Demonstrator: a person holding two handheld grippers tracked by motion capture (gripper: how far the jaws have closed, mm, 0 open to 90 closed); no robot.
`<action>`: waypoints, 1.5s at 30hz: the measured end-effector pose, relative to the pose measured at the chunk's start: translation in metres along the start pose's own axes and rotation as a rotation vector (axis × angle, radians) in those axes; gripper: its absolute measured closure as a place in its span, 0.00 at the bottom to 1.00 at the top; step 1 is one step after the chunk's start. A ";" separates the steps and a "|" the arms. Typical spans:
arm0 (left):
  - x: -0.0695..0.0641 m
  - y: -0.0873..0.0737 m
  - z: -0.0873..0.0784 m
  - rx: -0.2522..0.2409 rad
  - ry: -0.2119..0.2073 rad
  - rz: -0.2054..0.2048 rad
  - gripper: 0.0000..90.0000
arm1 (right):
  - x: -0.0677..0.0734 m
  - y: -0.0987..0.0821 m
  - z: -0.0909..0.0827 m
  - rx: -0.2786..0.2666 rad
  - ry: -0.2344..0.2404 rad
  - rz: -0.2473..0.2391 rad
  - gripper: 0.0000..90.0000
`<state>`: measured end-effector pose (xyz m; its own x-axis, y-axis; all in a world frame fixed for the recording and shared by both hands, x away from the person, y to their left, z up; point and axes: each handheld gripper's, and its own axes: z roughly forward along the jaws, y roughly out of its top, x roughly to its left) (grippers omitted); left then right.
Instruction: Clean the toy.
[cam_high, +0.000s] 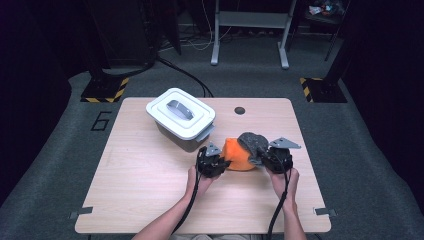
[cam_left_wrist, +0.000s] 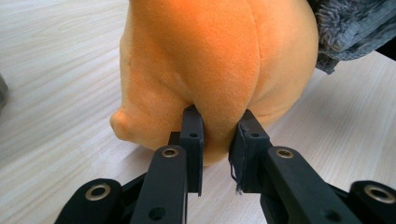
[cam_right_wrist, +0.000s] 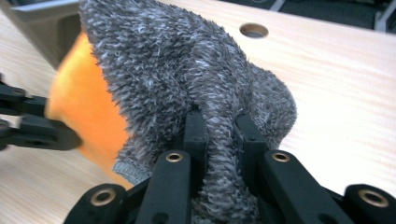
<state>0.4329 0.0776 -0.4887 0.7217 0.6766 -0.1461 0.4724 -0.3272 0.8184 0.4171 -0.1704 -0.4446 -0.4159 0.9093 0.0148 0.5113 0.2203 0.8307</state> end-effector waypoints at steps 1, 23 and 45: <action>0.000 0.000 0.000 0.000 0.002 0.000 0.85 | -0.004 -0.002 0.001 0.002 0.004 0.011 0.87; 0.005 -0.001 -0.001 -0.010 -0.001 -0.021 0.85 | -0.044 -0.032 0.019 0.054 0.036 0.178 0.87; 0.007 -0.001 -0.002 -0.004 -0.003 -0.025 0.84 | 0.026 0.023 0.000 -0.030 0.127 -0.055 0.75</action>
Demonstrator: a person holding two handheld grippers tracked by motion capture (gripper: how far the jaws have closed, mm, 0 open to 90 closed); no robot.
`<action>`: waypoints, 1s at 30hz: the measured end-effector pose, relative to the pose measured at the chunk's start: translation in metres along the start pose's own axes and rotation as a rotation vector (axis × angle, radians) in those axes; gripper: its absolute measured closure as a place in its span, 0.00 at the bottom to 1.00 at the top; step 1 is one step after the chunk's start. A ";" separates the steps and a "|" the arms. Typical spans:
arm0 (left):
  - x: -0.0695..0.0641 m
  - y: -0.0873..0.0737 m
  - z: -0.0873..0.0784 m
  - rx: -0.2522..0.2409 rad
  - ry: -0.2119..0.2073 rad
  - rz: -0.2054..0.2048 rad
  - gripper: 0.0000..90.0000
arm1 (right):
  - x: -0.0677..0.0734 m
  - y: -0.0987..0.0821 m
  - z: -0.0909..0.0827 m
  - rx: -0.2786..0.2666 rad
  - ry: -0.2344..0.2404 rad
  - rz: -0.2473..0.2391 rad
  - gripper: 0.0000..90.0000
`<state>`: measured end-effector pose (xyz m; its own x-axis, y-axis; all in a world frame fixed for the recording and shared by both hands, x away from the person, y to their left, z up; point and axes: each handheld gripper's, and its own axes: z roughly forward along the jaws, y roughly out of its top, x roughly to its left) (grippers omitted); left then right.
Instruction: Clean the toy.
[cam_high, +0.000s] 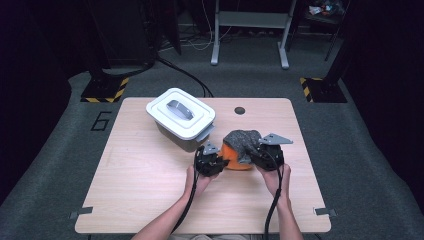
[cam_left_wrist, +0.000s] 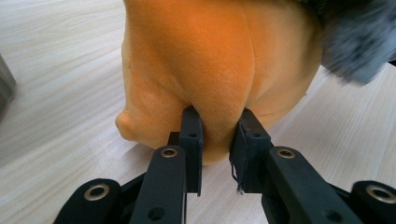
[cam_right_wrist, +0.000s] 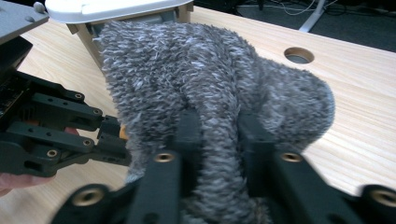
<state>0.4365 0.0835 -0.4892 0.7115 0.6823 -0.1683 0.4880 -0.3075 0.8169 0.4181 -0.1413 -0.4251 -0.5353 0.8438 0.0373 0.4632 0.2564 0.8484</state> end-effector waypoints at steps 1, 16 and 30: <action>0.000 0.000 0.000 0.001 0.001 0.004 0.84 | 0.000 0.000 0.002 -0.004 0.003 0.006 0.68; 0.001 0.000 0.002 -0.003 -0.004 -0.007 0.85 | -0.014 -0.010 0.018 -0.009 -0.022 0.038 0.81; 0.003 0.000 0.002 -0.002 -0.011 -0.024 0.85 | -0.052 -0.043 0.014 0.039 -0.092 0.200 0.82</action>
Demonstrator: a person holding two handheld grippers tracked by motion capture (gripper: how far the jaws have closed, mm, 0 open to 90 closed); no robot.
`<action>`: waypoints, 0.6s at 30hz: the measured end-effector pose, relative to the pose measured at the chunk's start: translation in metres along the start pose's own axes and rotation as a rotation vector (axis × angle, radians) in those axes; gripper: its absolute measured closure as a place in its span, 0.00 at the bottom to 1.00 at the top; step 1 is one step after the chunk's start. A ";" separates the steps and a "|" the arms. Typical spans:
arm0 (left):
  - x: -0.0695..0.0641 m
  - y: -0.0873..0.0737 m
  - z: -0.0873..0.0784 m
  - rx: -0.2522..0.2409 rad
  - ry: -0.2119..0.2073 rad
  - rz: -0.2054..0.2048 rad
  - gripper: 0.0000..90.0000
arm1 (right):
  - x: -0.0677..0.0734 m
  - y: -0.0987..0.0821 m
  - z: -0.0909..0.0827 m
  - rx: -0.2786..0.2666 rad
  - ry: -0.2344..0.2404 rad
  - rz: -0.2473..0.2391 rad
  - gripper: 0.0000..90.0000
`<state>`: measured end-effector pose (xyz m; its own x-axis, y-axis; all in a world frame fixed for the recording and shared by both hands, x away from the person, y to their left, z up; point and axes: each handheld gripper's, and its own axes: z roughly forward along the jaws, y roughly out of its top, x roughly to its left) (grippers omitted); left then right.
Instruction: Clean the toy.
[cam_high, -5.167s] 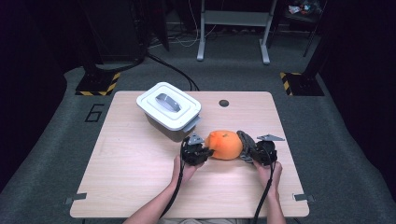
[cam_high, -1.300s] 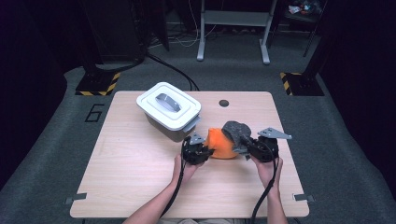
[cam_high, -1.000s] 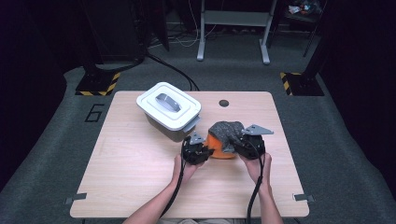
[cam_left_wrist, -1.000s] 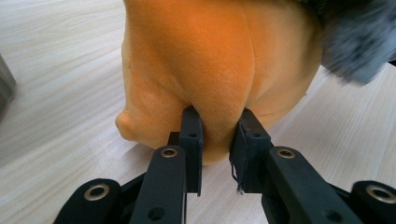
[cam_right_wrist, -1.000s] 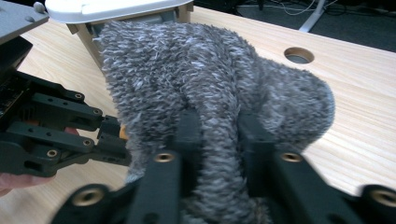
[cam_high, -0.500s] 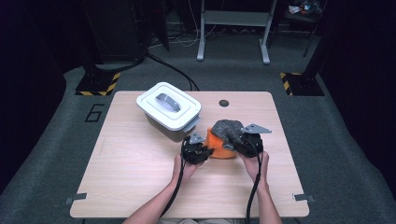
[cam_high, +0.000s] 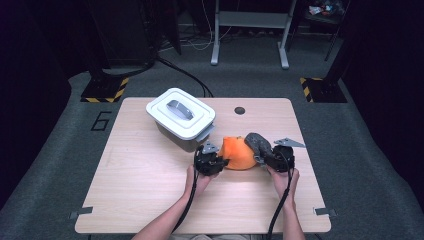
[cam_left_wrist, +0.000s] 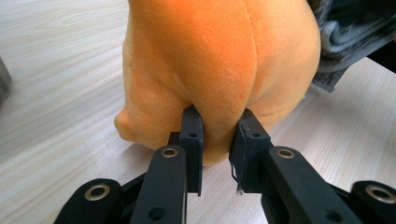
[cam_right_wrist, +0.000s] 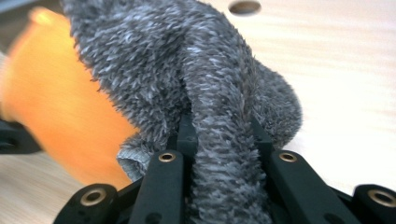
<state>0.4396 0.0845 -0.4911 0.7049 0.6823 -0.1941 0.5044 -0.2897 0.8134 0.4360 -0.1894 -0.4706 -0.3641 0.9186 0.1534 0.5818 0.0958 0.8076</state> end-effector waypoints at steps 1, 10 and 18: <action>0.000 0.000 0.000 0.002 -0.001 0.001 0.85 | -0.002 -0.002 0.002 0.009 0.001 0.012 0.82; 0.001 0.000 0.000 -0.004 0.002 0.001 0.85 | -0.016 -0.017 0.021 0.094 -0.016 0.036 0.82; 0.003 0.000 0.000 -0.006 0.012 -0.002 0.84 | -0.009 -0.003 -0.012 -0.001 -0.013 0.000 0.82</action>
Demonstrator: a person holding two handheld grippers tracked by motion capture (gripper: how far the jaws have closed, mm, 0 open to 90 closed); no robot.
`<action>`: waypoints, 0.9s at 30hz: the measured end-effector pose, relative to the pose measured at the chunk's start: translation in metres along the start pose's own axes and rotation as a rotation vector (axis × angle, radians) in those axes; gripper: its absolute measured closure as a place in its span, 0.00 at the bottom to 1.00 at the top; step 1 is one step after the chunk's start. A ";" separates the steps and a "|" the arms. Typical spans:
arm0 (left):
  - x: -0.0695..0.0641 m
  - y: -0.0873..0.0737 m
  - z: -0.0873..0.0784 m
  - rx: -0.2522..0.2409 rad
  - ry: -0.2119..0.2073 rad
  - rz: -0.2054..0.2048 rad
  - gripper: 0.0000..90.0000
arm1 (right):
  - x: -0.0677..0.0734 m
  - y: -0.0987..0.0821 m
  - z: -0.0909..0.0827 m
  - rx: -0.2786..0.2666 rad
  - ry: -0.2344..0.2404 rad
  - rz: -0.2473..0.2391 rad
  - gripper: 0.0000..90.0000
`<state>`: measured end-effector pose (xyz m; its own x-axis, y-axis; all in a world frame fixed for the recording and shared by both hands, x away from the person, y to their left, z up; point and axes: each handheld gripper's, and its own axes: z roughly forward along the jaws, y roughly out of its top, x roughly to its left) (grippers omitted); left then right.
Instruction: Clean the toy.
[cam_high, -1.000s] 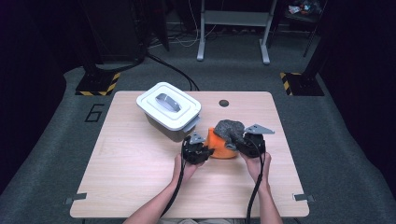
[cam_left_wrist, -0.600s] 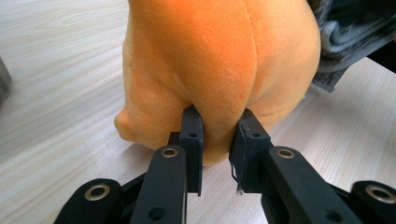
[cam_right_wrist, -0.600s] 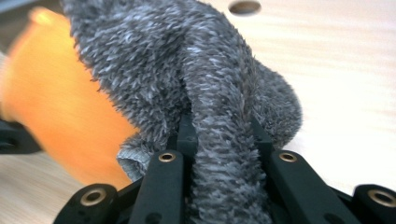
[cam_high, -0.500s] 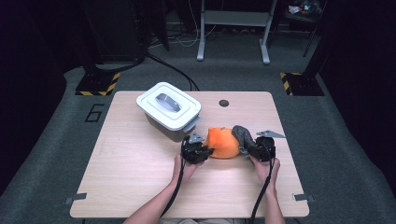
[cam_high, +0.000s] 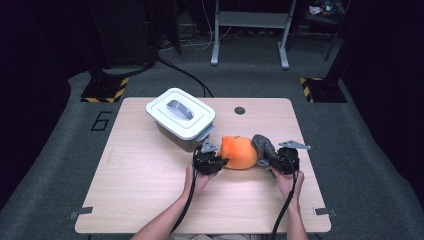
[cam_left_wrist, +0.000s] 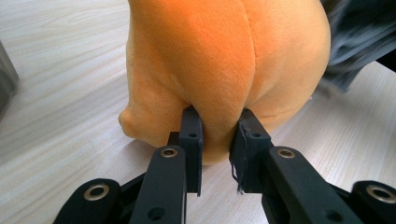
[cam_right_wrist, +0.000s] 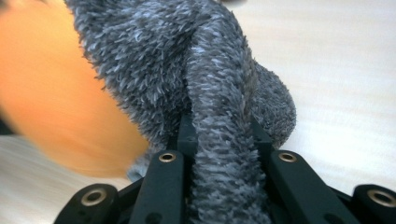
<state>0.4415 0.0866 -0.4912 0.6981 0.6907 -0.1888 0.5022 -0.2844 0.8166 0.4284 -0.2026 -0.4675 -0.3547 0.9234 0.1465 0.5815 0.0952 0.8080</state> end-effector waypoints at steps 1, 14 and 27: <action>-0.001 0.000 0.000 0.001 -0.005 -0.004 0.84 | 0.004 0.004 -0.006 -0.016 0.004 -0.013 0.82; 0.004 0.001 0.000 -0.007 -0.014 0.023 0.71 | 0.048 0.025 0.006 0.003 0.047 -0.167 0.82; 0.007 -0.006 0.007 0.011 0.015 0.081 0.44 | 0.042 0.029 0.012 0.008 0.049 -0.144 0.82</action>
<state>0.4476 0.0884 -0.5014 0.7290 0.6750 -0.1141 0.4503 -0.3472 0.8226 0.4398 -0.1566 -0.4447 -0.4705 0.8806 0.0570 0.5278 0.2291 0.8179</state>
